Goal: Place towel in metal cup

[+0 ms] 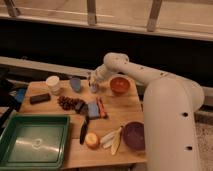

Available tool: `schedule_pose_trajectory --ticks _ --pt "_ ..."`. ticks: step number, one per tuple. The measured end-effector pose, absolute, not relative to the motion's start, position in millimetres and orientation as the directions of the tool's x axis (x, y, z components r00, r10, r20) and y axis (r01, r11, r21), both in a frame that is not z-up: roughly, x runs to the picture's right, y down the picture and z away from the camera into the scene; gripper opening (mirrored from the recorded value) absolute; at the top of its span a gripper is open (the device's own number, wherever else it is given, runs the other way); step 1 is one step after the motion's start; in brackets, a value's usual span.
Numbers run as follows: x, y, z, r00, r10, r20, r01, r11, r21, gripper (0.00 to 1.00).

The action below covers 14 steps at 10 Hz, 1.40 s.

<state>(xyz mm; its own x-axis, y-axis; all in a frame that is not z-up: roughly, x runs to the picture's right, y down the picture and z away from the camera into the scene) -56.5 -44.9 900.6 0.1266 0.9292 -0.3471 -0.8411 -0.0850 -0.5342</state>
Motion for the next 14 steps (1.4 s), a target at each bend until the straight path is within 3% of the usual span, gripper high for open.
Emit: schedule_pose_trajectory --ticks 2,6,10,14 --pt "-60 -44 915 0.130 0.921 -0.366 -0.836 -0.097 -0.540 0.04" --pt "-65 -41 940 0.139 0.902 -0.408 -0.833 -0.116 -0.541 0.47" --pt "-73 -39 945 0.158 0.896 -0.414 -0.823 -0.112 -0.557 0.80" --pt "-91 -47 927 0.206 0.901 -0.382 -0.804 -0.066 -0.591 0.80"
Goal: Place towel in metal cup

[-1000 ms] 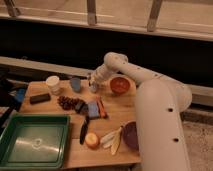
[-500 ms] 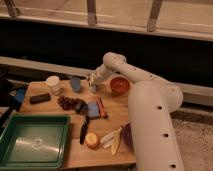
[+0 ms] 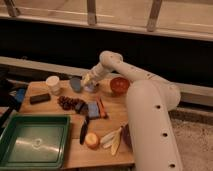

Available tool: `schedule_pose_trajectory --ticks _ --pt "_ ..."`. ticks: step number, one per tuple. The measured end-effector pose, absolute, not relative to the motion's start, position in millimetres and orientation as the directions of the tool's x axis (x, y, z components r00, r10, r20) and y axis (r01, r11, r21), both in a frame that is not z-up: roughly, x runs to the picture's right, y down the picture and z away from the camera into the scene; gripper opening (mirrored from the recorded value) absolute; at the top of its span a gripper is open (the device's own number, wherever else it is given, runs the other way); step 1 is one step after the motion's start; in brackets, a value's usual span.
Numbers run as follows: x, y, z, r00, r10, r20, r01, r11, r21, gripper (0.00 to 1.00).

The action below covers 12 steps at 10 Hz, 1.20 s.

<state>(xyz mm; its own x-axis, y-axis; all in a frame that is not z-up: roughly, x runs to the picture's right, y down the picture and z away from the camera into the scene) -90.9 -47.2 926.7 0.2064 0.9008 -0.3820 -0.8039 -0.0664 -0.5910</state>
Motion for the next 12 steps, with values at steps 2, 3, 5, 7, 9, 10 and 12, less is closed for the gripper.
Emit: schedule_pose_trajectory --ticks 2,3,5,7,9,10,12 --pt "-99 -51 917 0.226 0.904 -0.364 -0.801 -0.041 -0.597 0.80" --pt "-96 -55 909 0.220 0.908 -0.356 -0.808 -0.035 -0.589 0.80" --pt "-79 -67 889 0.192 0.925 -0.328 -0.832 -0.024 -0.555 0.80" --pt "-51 -76 867 0.135 0.947 -0.291 -0.862 -0.033 -0.506 0.80" --pt "-51 -77 862 0.130 0.950 -0.283 -0.864 -0.031 -0.503 0.80" --pt "-53 -77 861 0.131 0.950 -0.282 -0.863 -0.031 -0.504 0.80" --pt "-51 -77 861 0.129 0.951 -0.283 -0.864 -0.032 -0.503 0.80"
